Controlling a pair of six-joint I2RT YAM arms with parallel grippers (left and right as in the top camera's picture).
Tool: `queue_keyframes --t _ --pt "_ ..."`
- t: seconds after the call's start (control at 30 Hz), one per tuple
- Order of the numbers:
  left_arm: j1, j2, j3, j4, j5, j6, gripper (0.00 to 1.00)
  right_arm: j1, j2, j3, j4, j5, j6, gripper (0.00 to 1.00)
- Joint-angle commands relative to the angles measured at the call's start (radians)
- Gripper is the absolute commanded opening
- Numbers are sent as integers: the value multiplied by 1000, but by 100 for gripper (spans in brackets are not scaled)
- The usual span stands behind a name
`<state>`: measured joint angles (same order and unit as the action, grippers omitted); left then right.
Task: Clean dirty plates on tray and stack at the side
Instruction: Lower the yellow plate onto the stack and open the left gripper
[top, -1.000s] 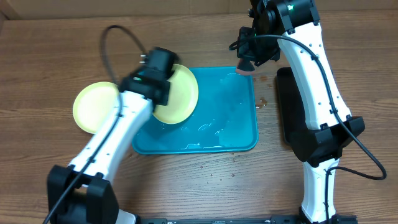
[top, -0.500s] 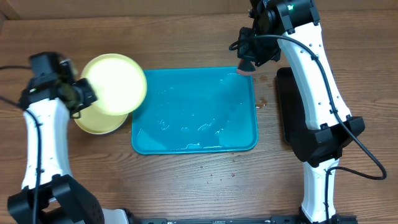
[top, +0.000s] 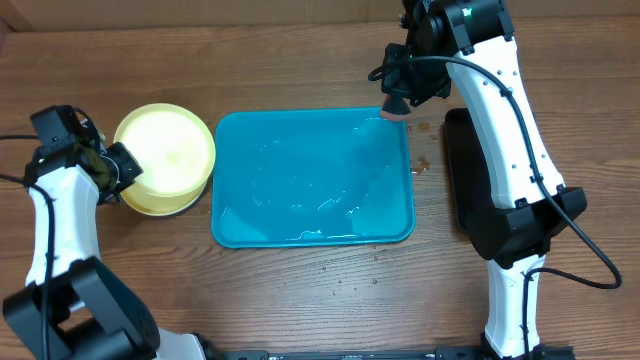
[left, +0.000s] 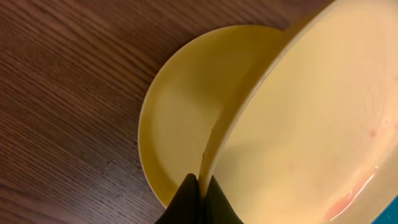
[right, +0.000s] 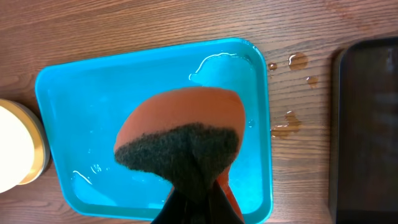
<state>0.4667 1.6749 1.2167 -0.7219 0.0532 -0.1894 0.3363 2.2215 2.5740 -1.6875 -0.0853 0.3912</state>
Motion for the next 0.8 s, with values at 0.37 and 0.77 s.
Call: queue_keyframes --t 0.37,0.77 --pt "7 99 -10 12 -126 -35 5 3 -5 11 2 10 -6 4" --pt "6 97 -9 -25 -191 -35 47 3 -5 11 2 10 -6 4"
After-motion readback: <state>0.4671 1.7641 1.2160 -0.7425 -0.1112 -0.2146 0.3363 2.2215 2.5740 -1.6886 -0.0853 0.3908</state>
